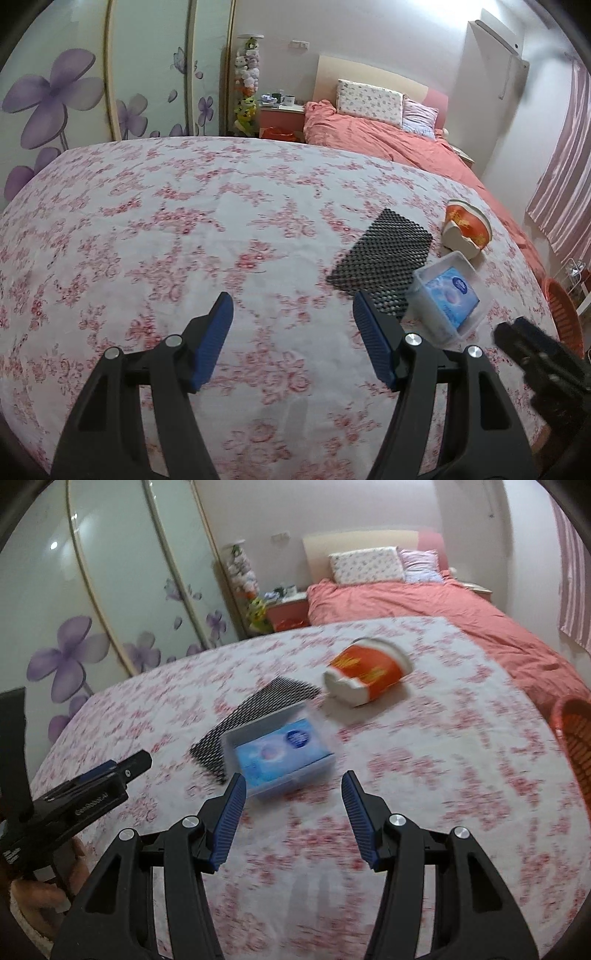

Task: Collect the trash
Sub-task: 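Move both open grippers back to the clear plastic tray, then grasp the blue tissue pack with the right gripper and lift it from the tray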

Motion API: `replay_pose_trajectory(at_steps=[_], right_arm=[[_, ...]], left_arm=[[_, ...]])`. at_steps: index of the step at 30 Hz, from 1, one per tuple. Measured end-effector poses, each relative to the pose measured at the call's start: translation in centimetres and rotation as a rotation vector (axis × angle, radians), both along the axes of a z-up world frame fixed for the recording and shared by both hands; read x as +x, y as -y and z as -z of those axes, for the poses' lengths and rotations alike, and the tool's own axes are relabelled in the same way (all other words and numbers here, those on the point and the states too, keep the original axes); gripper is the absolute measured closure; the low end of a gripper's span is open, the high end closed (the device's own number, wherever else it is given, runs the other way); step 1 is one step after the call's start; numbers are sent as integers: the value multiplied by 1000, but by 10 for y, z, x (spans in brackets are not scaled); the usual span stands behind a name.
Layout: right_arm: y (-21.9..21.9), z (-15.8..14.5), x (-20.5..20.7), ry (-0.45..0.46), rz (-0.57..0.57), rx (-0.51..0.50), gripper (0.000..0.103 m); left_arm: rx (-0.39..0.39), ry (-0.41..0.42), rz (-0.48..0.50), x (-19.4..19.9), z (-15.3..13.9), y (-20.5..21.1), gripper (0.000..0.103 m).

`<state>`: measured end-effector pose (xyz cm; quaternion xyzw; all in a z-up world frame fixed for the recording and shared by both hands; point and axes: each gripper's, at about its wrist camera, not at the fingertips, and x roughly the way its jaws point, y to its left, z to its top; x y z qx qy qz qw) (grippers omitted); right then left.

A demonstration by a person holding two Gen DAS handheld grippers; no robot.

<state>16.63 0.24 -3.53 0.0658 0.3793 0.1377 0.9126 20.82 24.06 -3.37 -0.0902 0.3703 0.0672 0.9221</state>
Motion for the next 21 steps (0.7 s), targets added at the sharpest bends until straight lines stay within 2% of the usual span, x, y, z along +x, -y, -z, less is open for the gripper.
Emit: replay_pose_trajectory(at_steps=[6,10,17,21], right_arm=[[-24,13,8,-58,-13,-24,48],[-31,18,12,-71,17,-81,48],[5,20,20,-83,142,-60,48],[34,22,29,-80,269,-105,49]], left_arm=[[-13,4,-21,-7,0,-17,37],[-21,1,-35,-9,2,-25,36],[-35,-6,-34,-7,4,-25,36],[-40,-12,-23,-5,6,-19,36]])
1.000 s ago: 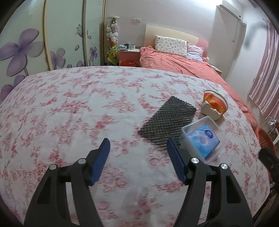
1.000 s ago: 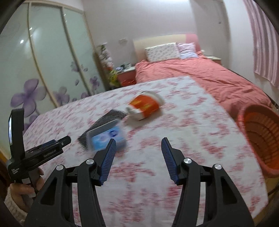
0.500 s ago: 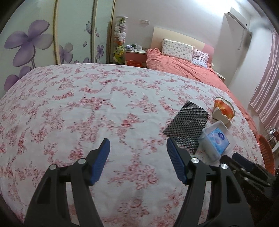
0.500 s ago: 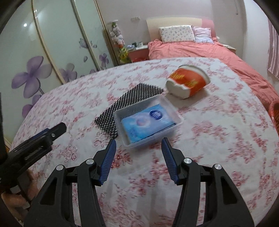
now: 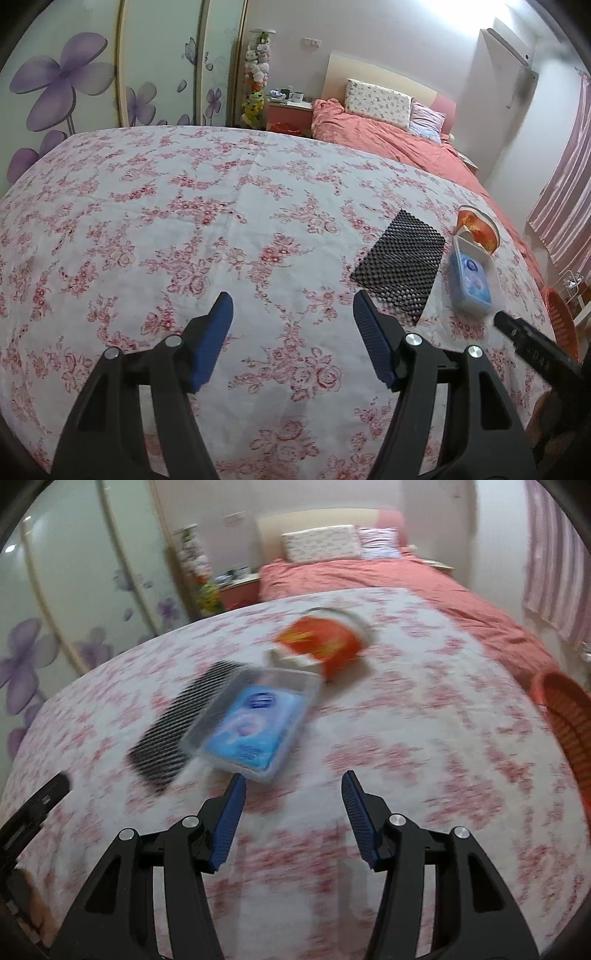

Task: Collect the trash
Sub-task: 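Grasp the blue tissue pack with the right gripper and lift it from the tray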

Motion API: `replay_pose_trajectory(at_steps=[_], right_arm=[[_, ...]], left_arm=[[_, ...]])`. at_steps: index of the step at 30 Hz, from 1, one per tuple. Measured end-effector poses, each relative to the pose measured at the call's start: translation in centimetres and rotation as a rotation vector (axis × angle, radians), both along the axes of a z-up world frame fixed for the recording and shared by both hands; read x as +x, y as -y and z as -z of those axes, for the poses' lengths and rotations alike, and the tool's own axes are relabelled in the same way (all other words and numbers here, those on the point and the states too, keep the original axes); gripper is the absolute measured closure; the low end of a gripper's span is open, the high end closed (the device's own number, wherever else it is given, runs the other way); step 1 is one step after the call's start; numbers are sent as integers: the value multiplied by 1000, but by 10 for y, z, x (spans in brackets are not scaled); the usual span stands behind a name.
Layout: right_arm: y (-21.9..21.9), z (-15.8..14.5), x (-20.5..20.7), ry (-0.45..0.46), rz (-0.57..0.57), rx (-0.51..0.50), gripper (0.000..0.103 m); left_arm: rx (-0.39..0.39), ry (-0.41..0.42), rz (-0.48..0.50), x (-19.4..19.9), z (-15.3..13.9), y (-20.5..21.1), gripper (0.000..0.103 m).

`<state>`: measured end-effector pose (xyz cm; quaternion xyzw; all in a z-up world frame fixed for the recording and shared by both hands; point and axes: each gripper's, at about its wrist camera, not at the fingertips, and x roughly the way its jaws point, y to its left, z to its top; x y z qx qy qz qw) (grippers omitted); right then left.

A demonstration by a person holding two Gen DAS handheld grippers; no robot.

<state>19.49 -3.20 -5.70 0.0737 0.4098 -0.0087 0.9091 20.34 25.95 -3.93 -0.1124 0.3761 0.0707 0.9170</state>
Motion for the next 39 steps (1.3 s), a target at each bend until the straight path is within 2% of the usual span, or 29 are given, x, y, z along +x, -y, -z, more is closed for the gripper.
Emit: replay_pose_trajectory(at_steps=[3,5,9,15,21,26,35,39], right_arm=[[24,-1,5,5,78,19,49],[34,-8,3,39,71,64,49],[30,-20,4,96,-12,119,53],[1,-21,20,84,-148,145,64],[-26,-16,33,63,-197,71,64],[-34,-8,40,39,-195,10,64],[-39,-7,41,46,-241,-12,63],[-46,-4,45,41,-252,-57,63]], left_arm=[[-1,-2,6,1,1,4,36],[0,-3,8,1,1,5,36],[-6,-4,13,1,1,7,36],[-16,4,25,-1,0,9,36],[-36,7,33,-2,0,7,36],[-53,10,40,-3,1,6,36],[-72,12,44,-3,2,4,35],[-75,11,45,-3,3,3,35]])
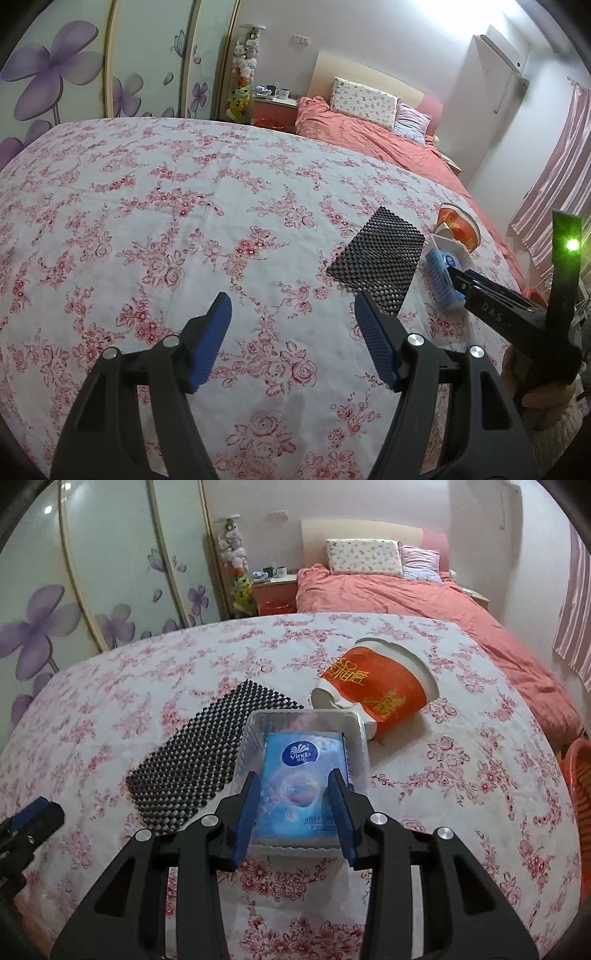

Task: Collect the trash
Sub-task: 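Grasp the blue tissue pack with the right gripper and lift it from the tray, then grasp the clear plastic tray with the left gripper while the right gripper holds the tissue pack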

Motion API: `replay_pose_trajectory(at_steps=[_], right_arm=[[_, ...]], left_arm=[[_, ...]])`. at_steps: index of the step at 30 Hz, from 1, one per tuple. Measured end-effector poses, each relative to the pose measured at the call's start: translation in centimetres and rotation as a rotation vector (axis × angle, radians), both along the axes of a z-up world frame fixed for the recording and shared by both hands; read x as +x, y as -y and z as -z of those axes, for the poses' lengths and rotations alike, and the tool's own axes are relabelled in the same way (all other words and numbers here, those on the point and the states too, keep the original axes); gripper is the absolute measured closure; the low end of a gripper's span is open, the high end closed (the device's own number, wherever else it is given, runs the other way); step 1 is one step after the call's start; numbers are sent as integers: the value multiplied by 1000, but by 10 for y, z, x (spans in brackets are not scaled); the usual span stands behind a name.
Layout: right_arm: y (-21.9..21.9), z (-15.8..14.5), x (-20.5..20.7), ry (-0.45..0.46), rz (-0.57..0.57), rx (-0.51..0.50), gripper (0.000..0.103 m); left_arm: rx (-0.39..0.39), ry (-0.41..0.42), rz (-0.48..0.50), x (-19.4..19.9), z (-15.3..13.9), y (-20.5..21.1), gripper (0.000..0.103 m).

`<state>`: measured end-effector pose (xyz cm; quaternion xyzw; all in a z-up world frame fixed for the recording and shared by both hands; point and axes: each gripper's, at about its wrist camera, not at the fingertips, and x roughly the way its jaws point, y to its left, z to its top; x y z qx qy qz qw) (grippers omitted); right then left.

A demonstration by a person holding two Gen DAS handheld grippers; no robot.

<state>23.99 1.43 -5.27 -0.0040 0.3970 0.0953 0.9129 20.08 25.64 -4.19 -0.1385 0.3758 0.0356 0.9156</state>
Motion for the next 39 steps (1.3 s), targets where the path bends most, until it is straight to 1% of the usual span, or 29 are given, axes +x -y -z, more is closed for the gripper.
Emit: replay_pose_trajectory(at_steps=[9,11,13,17,19,20,21,22,24,27,30,34,39], right_arm=[[-5,-2,5,-18,21,-75,62],[-6,-3,2,-3,32,-117,58],[-6,0,1,-7,25,-125,57],[-8,3,1,13,-1,-160,58],[-6,4,3,-9,-16,-131,65],[-5,4,4,-13,-15,-121,68],[-5,3,5,-11,-16,-120,72],[-3,3,4,-7,-18,-112,74],[-2,2,3,-2,-24,-85,85],[4,-2,0,2,-29,-29,97],[8,-5,-2,10,-30,8,100],[13,-9,-5,30,-23,49,101],[17,-23,-11,81,-20,77,101]], left_arm=[[-14,-6,2,2,3,0,35],[-18,-8,3,3,4,1,35],[-20,-10,3,3,5,1,35],[-25,-17,7,6,7,4,35],[-27,-19,9,7,7,5,35],[-28,-20,9,7,8,6,35],[-30,-21,10,7,8,7,35],[-33,-21,11,7,8,8,35],[-37,-19,13,7,7,9,35],[-41,-14,17,7,4,12,35],[-44,-6,20,6,1,15,35],[-43,0,26,6,-2,18,35],[-45,2,37,8,-4,24,35]])
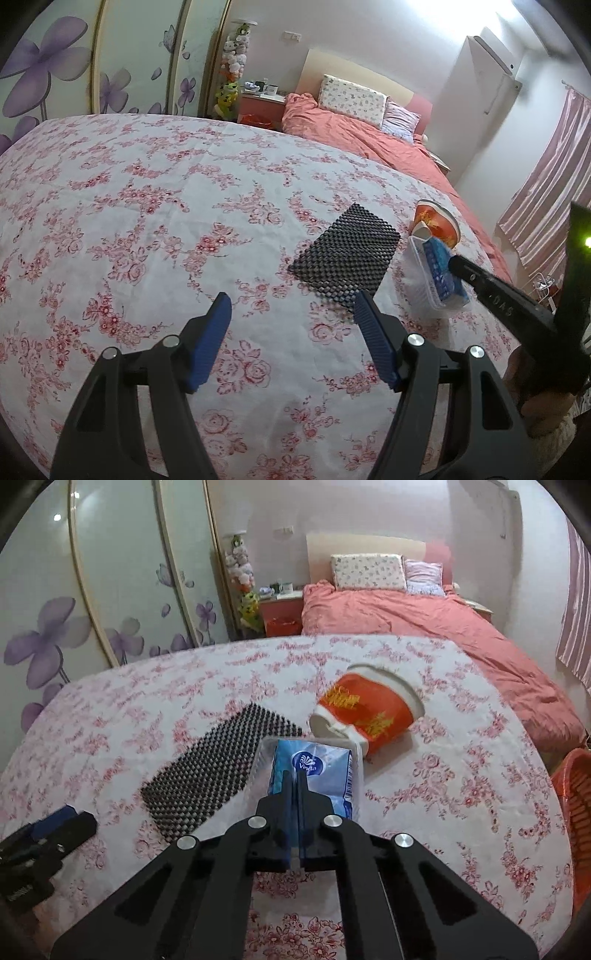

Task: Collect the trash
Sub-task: 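Grasp the clear plastic tray with the left gripper while the right gripper holds the tissue pack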

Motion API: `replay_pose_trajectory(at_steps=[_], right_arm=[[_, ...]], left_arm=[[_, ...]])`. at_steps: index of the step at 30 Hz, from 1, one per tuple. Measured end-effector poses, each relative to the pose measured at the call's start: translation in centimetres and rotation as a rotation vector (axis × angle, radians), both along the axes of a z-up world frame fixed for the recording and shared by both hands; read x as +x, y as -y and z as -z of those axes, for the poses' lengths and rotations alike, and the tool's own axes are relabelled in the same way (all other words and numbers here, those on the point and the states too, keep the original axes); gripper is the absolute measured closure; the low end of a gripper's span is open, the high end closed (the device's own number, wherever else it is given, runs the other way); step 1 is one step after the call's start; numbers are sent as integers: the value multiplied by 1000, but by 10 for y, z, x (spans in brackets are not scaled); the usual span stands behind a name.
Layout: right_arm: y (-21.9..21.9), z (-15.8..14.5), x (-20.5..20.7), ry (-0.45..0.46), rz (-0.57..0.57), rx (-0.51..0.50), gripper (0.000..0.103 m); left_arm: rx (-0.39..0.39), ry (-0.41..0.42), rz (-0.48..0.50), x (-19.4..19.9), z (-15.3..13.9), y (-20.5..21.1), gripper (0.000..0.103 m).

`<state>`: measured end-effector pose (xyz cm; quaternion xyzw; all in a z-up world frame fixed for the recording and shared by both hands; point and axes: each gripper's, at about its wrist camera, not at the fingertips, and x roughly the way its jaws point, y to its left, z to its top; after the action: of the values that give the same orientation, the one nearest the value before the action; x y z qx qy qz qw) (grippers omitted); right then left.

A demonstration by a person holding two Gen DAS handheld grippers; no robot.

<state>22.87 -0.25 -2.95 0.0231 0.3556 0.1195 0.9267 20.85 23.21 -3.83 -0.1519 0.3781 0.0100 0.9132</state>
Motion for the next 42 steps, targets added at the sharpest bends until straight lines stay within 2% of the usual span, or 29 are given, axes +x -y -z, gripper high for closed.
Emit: replay_pose_trajectory(at_steps=[8,14,19,24,31,36,40,42], right_arm=[[12,-22,-11,69,25,43,101],[40,-35,-24,124,92,58,101],[77,-40,-34,143,170,80,101],[115,-39,-44,152,239,87,101],[163,-33,-57,146,314,97,100],[188,-24,-62,131,356,117,100],[199,-20,-64,124,371,128,100],[203,-20,-66,126,377,132,100]], left_arm=[[-6,8,25,4,-4,13,35],[-5,22,76,12,-11,39,34],[10,23,128,25,-12,75,25],[44,5,162,45,-5,116,12],[96,-41,150,72,11,154,5],[127,-76,130,83,20,165,5],[188,-91,127,89,27,176,6],[195,-98,130,91,30,179,21]])
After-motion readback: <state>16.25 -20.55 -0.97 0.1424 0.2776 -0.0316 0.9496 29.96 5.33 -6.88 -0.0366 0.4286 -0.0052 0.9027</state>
